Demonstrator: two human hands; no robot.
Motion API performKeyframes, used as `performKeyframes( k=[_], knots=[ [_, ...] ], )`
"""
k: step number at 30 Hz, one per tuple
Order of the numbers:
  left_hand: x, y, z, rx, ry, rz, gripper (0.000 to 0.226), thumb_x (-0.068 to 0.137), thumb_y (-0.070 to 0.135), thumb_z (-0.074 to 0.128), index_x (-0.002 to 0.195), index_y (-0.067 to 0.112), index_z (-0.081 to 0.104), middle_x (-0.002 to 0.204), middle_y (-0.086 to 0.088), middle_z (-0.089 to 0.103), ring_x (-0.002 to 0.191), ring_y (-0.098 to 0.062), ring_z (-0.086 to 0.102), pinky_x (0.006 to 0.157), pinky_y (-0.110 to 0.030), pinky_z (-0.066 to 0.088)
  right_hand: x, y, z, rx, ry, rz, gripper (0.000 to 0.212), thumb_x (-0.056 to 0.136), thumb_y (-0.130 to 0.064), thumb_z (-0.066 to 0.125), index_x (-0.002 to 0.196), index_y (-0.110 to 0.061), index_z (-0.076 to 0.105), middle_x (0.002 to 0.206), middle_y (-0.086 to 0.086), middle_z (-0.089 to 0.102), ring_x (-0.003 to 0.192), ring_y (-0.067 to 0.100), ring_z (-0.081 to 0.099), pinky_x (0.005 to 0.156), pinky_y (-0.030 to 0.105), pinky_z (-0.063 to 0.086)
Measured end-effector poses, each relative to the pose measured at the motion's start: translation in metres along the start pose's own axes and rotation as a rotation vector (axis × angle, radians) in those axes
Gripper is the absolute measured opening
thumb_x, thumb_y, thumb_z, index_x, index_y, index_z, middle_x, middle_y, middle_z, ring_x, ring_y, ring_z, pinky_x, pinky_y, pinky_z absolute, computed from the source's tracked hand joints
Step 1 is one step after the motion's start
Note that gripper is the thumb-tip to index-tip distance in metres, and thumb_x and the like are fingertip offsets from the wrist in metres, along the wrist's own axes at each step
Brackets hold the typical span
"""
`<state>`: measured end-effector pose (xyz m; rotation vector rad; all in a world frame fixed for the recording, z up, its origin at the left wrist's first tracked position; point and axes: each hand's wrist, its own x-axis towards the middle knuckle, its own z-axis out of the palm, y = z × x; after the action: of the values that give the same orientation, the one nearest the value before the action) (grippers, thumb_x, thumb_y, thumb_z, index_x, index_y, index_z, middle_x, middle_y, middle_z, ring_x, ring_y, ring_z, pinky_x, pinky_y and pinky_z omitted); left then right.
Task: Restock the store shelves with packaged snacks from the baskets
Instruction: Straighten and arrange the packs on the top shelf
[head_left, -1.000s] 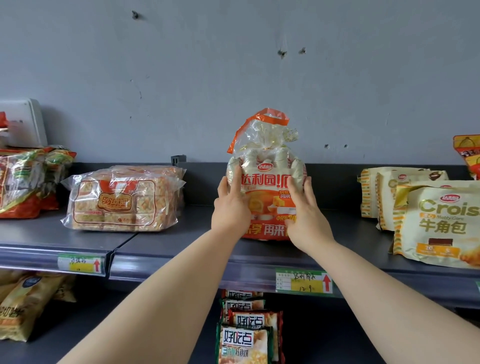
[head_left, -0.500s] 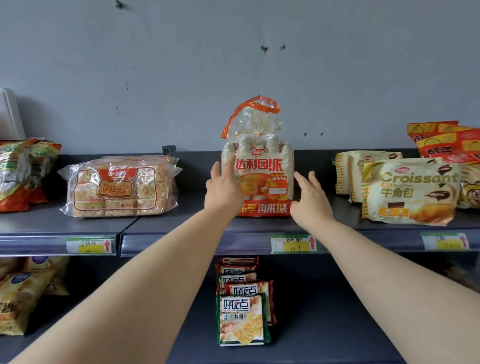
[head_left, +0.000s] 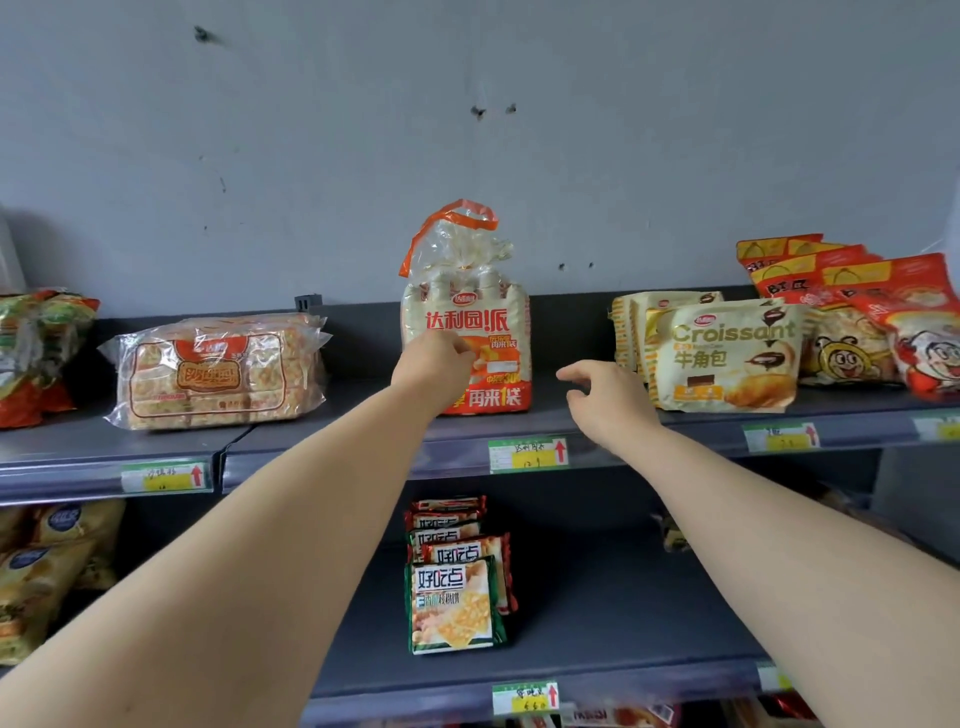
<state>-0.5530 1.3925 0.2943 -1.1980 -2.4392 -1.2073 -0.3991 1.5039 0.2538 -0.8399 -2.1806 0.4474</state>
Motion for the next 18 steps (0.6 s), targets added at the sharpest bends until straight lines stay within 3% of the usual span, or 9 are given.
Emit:
performKeyframes(
  k=[4, 7, 9, 14, 18],
  knots=[
    [-0.007, 0.024, 0.019, -0.03, -0.024, -0.01, 0.023, 0.1, 0.029, 0.051, 0.092, 0.018, 0.069, 0.089, -0.007, 0.068, 0.071, -0.017, 0.059, 0.068, -0.034, 0.055, -0.01, 0.025, -0.028, 0.051, 0.03, -0.003, 0.025, 0.098, -0.022, 0.051, 0.114, -0.028, 0.069, 0.111, -0.008, 0.071, 0.103, 0.012, 0.064, 0.087, 0.034, 0.055],
    [-0.02, 0.051, 0.042, -0.031, -0.033, 0.008, 0.024, 0.1, 0.029, 0.051, 0.095, 0.015, 0.07, 0.086, -0.008, 0.066, 0.065, -0.015, 0.053, 0.053, -0.027, 0.043, -0.018, 0.052, -0.054, 0.049, 0.042, 0.001, 0.024, 0.099, -0.025, 0.05, 0.113, -0.03, 0.069, 0.103, -0.009, 0.072, 0.098, 0.011, 0.065, 0.082, 0.031, 0.055],
    [-0.034, 0.069, 0.055, -0.02, -0.061, 0.013, 0.021, 0.1, 0.026, 0.053, 0.097, 0.015, 0.07, 0.086, -0.005, 0.065, 0.066, -0.014, 0.054, 0.053, -0.024, 0.043, -0.02, 0.067, -0.069, 0.048, 0.019, -0.003, 0.024, 0.099, -0.024, 0.05, 0.111, -0.03, 0.069, 0.103, -0.008, 0.072, 0.099, 0.012, 0.065, 0.084, 0.034, 0.055],
    [-0.063, 0.102, 0.078, 0.027, -0.115, 0.05, 0.019, 0.097, 0.019, 0.057, 0.107, 0.018, 0.073, 0.107, 0.002, 0.067, 0.093, -0.014, 0.061, 0.077, -0.025, 0.054, -0.025, 0.09, -0.089, 0.05, -0.02, -0.021, 0.03, 0.098, -0.014, 0.05, 0.111, -0.031, 0.07, 0.114, -0.007, 0.069, 0.108, 0.015, 0.061, 0.087, 0.03, 0.052],
    [-0.075, 0.111, 0.081, 0.077, -0.093, 0.001, 0.022, 0.096, 0.018, 0.058, 0.113, 0.016, 0.072, 0.112, -0.001, 0.068, 0.098, -0.018, 0.062, 0.087, -0.033, 0.057, -0.028, 0.092, -0.091, 0.073, -0.091, -0.064, 0.033, 0.096, -0.007, 0.052, 0.118, -0.027, 0.068, 0.122, -0.005, 0.066, 0.112, 0.016, 0.06, 0.09, 0.028, 0.05]
  ],
)
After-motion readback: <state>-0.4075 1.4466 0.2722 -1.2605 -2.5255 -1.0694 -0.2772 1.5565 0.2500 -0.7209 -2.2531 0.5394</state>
